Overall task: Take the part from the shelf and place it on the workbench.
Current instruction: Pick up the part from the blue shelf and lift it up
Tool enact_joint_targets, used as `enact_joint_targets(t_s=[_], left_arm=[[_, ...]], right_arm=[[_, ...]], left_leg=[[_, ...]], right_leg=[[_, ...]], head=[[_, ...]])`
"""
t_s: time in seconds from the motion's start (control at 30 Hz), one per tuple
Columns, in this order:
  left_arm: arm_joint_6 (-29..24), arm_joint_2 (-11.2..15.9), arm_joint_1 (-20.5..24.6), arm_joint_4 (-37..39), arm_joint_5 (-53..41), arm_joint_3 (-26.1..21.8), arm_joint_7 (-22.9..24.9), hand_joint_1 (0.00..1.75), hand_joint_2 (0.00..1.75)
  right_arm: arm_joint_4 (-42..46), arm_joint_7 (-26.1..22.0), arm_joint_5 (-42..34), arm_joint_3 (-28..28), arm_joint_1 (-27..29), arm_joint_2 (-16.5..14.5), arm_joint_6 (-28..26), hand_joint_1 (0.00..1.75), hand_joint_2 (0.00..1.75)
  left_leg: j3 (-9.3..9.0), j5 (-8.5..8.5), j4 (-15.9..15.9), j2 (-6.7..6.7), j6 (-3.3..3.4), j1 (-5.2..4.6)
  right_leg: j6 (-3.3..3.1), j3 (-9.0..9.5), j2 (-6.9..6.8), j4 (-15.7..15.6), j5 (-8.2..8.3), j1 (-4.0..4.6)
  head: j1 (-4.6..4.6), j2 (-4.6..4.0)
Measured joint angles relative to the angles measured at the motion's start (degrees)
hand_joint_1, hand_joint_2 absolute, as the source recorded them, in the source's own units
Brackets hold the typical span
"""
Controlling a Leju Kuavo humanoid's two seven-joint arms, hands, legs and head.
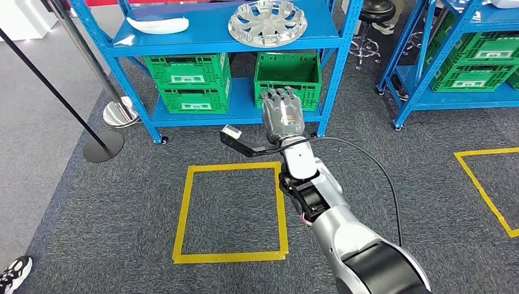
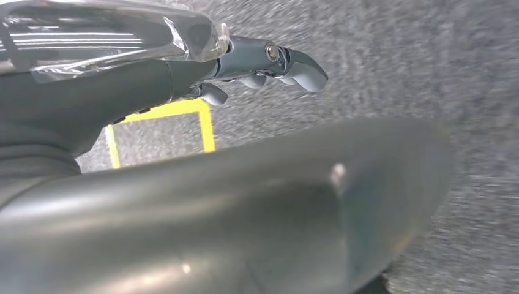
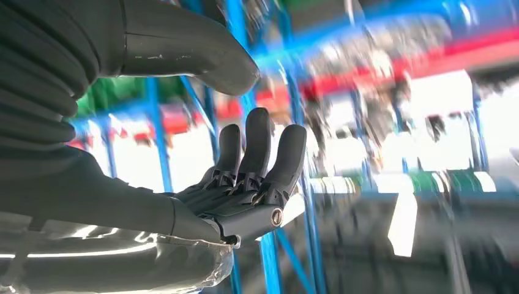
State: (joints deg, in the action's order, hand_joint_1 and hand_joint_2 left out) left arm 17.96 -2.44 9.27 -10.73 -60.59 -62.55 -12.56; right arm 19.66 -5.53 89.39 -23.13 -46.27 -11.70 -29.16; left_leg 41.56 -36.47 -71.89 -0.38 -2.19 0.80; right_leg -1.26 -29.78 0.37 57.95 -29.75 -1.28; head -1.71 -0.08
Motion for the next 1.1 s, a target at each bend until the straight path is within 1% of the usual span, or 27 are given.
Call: enact_joint_targets(t_s=[0.03,0.07,0.1,0.13,0.17,0.2,0.27,0.33,0.37,0.43,0.47,0.5,0.53,0.57,0.6,0.63,0.67,0.7,0.77,0.8,0.83,0.87,0.93,0.97,1.0,1.03,1.1], left_arm=[[0.0,0.0,-0.1,0.0,0.1,0.0,-0.2,0.0,0.0],[0.1,0.0,-0.2,0.0,0.1,0.0,-0.3,0.0,0.0],[0.1,0.0,-0.2,0.0,0.2,0.0,-0.4,0.0,0.0],[0.1,0.0,-0.2,0.0,0.3,0.0,-0.4,0.0,0.0],[0.2,0.0,-0.2,0.0,0.3,0.0,-0.4,0.0,0.0],[0.2,0.0,-0.1,0.0,0.5,0.0,-0.4,0.0,0.0],[0.3,0.0,0.0,0.0,0.7,0.0,-0.4,0.0,0.0],[0.2,0.1,0.0,-0.1,0.9,0.0,-0.4,0.0,0.0],[0.2,0.1,-0.1,-0.1,1.0,0.0,-0.4,0.0,0.0],[0.2,0.1,-0.3,-0.1,1.0,0.0,-0.3,0.0,0.0],[0.2,0.1,-0.4,-0.1,0.9,0.0,-0.2,0.0,0.0],[0.2,0.1,-0.4,-0.1,0.8,0.0,-0.2,0.0,0.0],[0.2,0.1,-0.5,-0.1,0.7,0.0,-0.1,0.0,0.0],[0.2,0.0,-0.5,0.0,0.6,0.0,0.0,0.0,0.0],[0.2,-0.1,-0.4,0.0,0.5,0.0,0.0,0.0,0.0],[0.2,-0.3,-0.4,0.0,0.3,0.0,0.1,0.0,0.0],[0.2,-0.4,-0.3,0.0,0.2,0.0,0.1,0.0,0.0],[0.2,-0.5,-0.3,0.0,0.1,0.0,0.1,0.0,0.0],[0.2,-0.4,-0.2,0.0,-0.1,0.1,0.2,0.0,0.0],[0.2,-0.3,-0.1,-0.1,-0.1,0.2,0.2,0.0,0.0],[0.2,-0.2,0.0,-0.1,-0.1,0.2,0.2,0.0,0.0],[0.2,-0.1,0.1,-0.1,-0.2,0.2,0.2,0.0,0.0],[0.2,0.0,0.2,-0.2,-0.3,0.3,0.2,0.0,0.0],[0.2,0.0,0.1,-0.2,-0.4,0.3,0.2,0.0,0.0],[0.2,0.0,0.0,-0.2,-0.4,0.3,0.3,0.0,0.0],[0.2,0.0,0.0,-0.2,-0.4,0.3,0.3,0.0,0.0],[0.3,0.0,-0.1,-0.2,-0.3,0.3,0.2,0.0,0.0]], right_arm=[[0.2,0.7,0.0,-2.5,-0.2,-0.1,-1.2,1.75,1.75],[0.3,1.3,0.0,-5.6,-0.5,-0.4,-1.8,1.75,1.75],[0.4,1.8,0.0,-8.4,-0.7,-0.6,-1.8,1.75,1.75],[0.4,2.1,-0.2,-10.9,-1.0,-0.9,-1.4,1.75,1.75],[0.6,2.1,-0.5,-12.9,-1.2,-1.2,-0.9,1.75,1.75],[0.7,1.9,-0.8,-14.1,-1.5,-1.4,-0.5,1.75,1.75],[1.2,1.6,-1.5,-15.2,-2.5,-1.8,-0.2,1.75,1.75],[1.5,1.5,-2.0,-15.9,-3.9,-1.9,-0.5,1.75,1.75],[1.6,1.5,-2.2,-16.1,-4.3,-1.9,-0.7,1.75,1.75],[1.7,1.2,-2.5,-16.3,-4.7,-1.7,-0.7,1.75,1.75],[1.7,1.0,-2.6,-16.3,-4.7,-1.6,-0.6,1.75,1.75],[1.7,0.9,-2.7,-16.4,-4.6,-1.5,-0.4,1.75,1.75],[1.7,0.8,-2.9,-16.5,-4.6,-1.4,-0.2,1.75,1.75],[1.7,0.8,-3.0,-16.6,-4.4,-1.3,-0.1,1.75,1.75],[1.6,1.0,-3.2,-16.7,-4.2,-1.2,0.1,1.75,1.75],[1.5,1.5,-3.4,-16.8,-4.0,-1.0,0.3,1.75,1.75],[1.3,2.1,-3.6,-16.8,-3.9,-0.7,0.7,1.75,1.75],[1.2,3.0,-3.8,-16.8,-3.8,-0.5,1.2,1.75,1.75],[1.1,4.6,-4.2,-16.5,-3.9,-0.2,2.5,1.75,1.75],[1.1,5.3,-4.4,-16.3,-4.0,-0.1,3.2,1.75,1.75],[0.9,5.9,-4.7,-16.0,-4.1,0.2,3.9,1.75,1.75],[0.8,6.3,-5.0,-15.7,-4.0,0.5,4.6,1.75,1.75],[0.4,6.7,-5.9,-14.8,-3.7,1.6,5.5,1.75,1.75],[0.2,6.8,-6.6,-14.2,-3.3,2.1,6.0,1.75,1.75],[0.0,7.0,-7.3,-13.6,-3.0,2.6,6.6,1.75,1.75],[-0.2,7.5,-8.2,-12.9,-2.6,3.2,7.2,1.75,1.75],[-0.6,9.0,-9.9,-11.1,-2.1,4.8,7.9,1.75,1.75]], left_leg=[[0.23,0.84,2.4,0.11,-0.17,0.21],[0.03,4.32,6.1,0.41,-0.31,0.42],[-0.16,8.93,9.7,0.88,-0.37,0.55],[-0.53,12.7,12.2,1.29,-0.27,0.6],[-0.91,15.52,13.9,1.57,-0.03,0.63],[-1.25,16.01,14.3,1.58,0.36,0.61],[-2.66,14.73,14.3,0.98,1.26,0.66],[-4.28,13.5,14.5,0.59,2.12,0.69],[-5.04,12.73,14.5,0.49,2.47,0.65],[-6.67,11.21,14.5,0.13,2.94,0.4],[-7.61,10.41,14.5,-0.06,3.08,0.22],[-8.62,9.6,14.5,-0.25,3.18,0.02],[-9.68,8.79,14.5,-0.39,3.26,-0.21],[-10.66,8.01,14.6,-0.49,3.32,-0.41],[-11.63,7.27,14.5,-0.63,3.28,-0.61],[-12.4,6.51,14.5,-0.82,3.14,-0.78],[-12.96,5.73,14.5,-0.95,2.98,-0.92],[-13.51,5.32,14.2,-1.11,2.79,-1.05],[-14.15,4.78,12.9,-1.12,2.46,-1.23],[-13.94,4.6,11.3,-0.97,2.22,-1.23],[-12.96,3.9,9.2,-0.72,1.95,-1.19],[-11.19,2.9,6.3,-0.45,1.66,-1.08],[-6.51,0.29,0.5,-0.17,1.17,-0.71],[-4.56,-0.52,-0.9,-0.14,1.0,-0.5],[-3.34,-0.47,-0.7,-0.11,0.87,-0.3],[-3.0,0.87,1.3,-0.06,0.76,-0.16],[-3.95,6.75,8.1,0.16,0.59,-0.01]], right_leg=[[0.16,1.19,0.07,0.0,-0.92,-0.21],[0.43,2.27,0.15,-0.1,-1.97,-0.39],[0.76,3.54,0.29,0.0,-3.04,-0.47],[1.19,4.48,0.41,-0.2,-4.01,-0.41],[1.7,5.62,0.47,-0.5,-4.79,-0.3],[2.21,6.54,0.51,-0.6,-4.95,-0.2],[3.11,6.67,0.34,1.0,-3.94,-0.21],[3.39,3.3,0.14,7.0,-3.05,-0.24],[3.33,0.62,0.05,10.8,-3.75,-0.18],[3.15,-4.78,0.03,16.2,-7.64,0.11],[2.96,-6.75,0.03,16.9,-9.59,0.29],[2.61,-7.99,0.03,16.0,-10.43,0.52],[2.06,-8.54,0.03,13.7,-9.49,0.83],[1.29,-8.6,0.02,10.3,-6.63,1.27],[0.44,-8.5,0.12,7.0,-2.59,1.89],[-0.25,-8.3,0.39,4.4,0.48,2.49],[-0.71,-7.94,0.7,2.7,2.56,2.93],[-0.93,-7.62,1.04,2.1,3.3,3.16],[-1.16,-6.13,1.25,1.6,3.61,2.81],[-1.37,-5.44,1.15,1.5,3.95,2.59],[-1.54,-4.73,1.02,1.5,4.17,2.42],[-1.64,-4.31,0.91,1.4,4.06,2.32],[-1.64,-3.84,0.87,1.5,3.39,2.16],[-1.52,-3.58,0.93,1.5,2.98,2.07],[-1.36,-3.21,0.99,1.5,2.52,1.94],[-1.13,-2.68,1.03,1.5,2.0,1.77],[-0.44,-1.44,0.99,1.5,0.82,1.44]], head=[[-0.01,-0.01],[-0.05,-0.01],[-0.26,-0.01],[-0.48,-0.01],[-0.67,-0.01],[-0.78,-0.01],[-0.61,-0.01],[-0.38,-0.01],[-0.29,-0.01],[-0.23,-0.01],[-0.22,-0.01],[-0.2,-0.01],[-0.18,-0.01],[-0.16,-0.01],[-0.2,-0.01],[-0.13,-0.01],[-0.08,-0.01],[-0.02,-0.01],[0.1,-0.01],[-0.04,-0.01],[-0.18,-0.01],[-0.33,-0.01],[-0.51,-0.01],[-0.53,-0.01],[-0.54,-0.01],[-0.54,-0.01],[-0.55,-0.01]])
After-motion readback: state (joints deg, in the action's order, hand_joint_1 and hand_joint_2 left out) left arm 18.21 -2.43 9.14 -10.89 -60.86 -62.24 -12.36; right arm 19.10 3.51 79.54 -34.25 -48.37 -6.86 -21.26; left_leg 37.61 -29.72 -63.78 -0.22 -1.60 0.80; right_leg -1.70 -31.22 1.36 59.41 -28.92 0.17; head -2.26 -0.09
